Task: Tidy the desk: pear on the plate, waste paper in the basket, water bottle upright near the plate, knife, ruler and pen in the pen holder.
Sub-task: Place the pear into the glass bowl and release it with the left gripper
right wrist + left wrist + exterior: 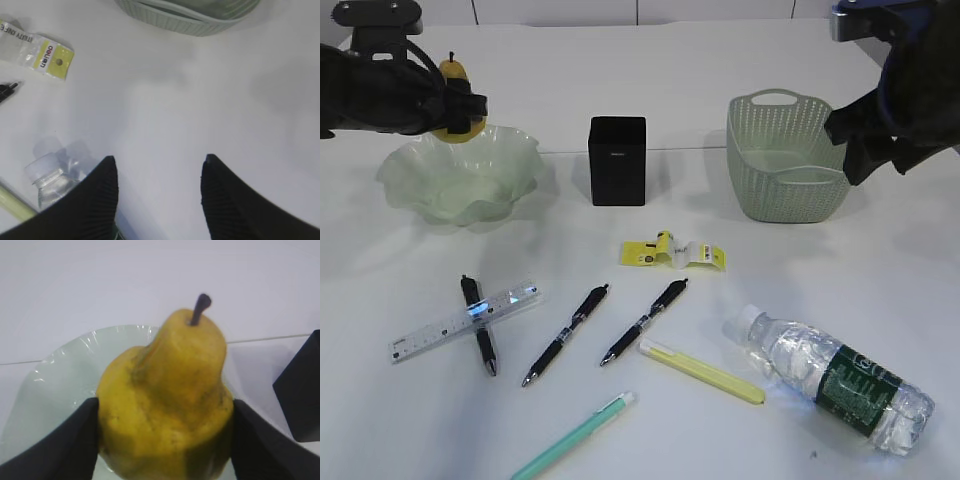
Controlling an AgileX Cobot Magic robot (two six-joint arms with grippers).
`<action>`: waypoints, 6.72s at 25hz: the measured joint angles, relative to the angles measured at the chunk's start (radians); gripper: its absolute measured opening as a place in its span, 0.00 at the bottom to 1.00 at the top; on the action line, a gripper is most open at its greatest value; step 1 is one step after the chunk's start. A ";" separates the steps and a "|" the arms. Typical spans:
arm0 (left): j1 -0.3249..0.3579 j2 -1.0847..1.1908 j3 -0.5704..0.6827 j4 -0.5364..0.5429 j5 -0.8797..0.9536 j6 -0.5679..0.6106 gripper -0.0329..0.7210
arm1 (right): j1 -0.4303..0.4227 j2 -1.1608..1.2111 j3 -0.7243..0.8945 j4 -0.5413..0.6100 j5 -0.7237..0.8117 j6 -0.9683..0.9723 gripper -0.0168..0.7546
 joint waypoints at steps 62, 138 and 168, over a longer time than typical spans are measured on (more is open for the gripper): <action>0.020 0.370 -0.203 0.101 -0.127 -0.107 0.70 | -0.011 0.040 0.000 0.007 -0.089 -0.042 0.57; 0.020 -0.320 0.125 -0.080 0.194 0.146 0.83 | -0.011 0.034 0.000 0.044 -0.032 -0.164 0.57; 0.045 -0.485 0.348 -0.131 0.370 0.088 0.83 | 0.052 0.020 0.000 0.211 0.035 -0.370 0.57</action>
